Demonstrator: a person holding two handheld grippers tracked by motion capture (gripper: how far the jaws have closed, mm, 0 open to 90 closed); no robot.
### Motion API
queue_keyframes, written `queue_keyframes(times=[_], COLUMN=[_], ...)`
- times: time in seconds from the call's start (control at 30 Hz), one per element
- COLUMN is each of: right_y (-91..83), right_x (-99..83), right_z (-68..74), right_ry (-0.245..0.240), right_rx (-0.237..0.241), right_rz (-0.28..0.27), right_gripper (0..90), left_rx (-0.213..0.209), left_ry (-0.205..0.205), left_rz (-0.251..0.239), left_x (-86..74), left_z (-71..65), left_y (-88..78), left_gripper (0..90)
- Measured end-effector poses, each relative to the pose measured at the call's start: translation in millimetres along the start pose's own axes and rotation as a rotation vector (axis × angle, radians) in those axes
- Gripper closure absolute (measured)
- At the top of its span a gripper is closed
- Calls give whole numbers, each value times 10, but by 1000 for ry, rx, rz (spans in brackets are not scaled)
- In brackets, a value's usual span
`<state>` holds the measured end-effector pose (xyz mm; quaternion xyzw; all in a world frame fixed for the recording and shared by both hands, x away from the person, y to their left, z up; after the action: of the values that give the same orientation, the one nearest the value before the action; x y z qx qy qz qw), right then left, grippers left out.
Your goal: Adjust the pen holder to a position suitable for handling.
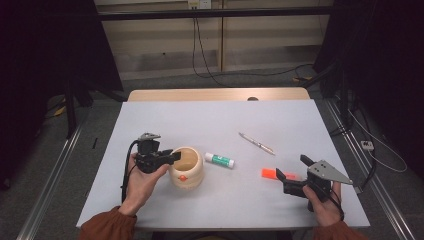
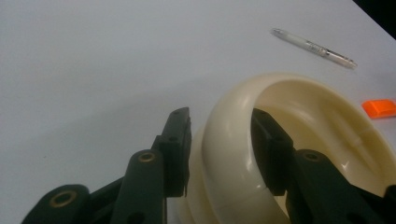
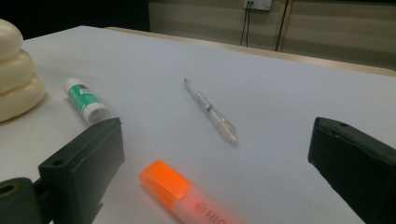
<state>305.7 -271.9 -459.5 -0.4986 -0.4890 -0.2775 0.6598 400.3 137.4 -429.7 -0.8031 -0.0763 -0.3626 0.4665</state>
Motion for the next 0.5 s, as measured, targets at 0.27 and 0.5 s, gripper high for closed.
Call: queue_keyframes(times=[0.27,0.5], right_y=[-1,1], right_x=[-1,1], right_z=[-5,-1], right_ry=[1,-1], right_rx=[0,2], right_rz=[1,2], right_gripper=[34,33], left_rx=[-13,-23], left_ry=[71,138], left_rz=[-73,-125], left_x=[19,30], left_z=[-50,-58], left_y=[-80,-156], left_gripper=[377,190])
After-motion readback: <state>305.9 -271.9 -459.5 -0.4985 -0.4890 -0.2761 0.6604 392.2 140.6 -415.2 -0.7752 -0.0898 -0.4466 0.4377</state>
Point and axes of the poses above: each handheld gripper's, and its own axes: y roughly forward along the jaws, x roughly out of its top, z roughly to its left, the point moved 4 cm from there along y, roughly forward along the jaws, and after that the axes turned 3 degrees about z, right-handed, at the moved point
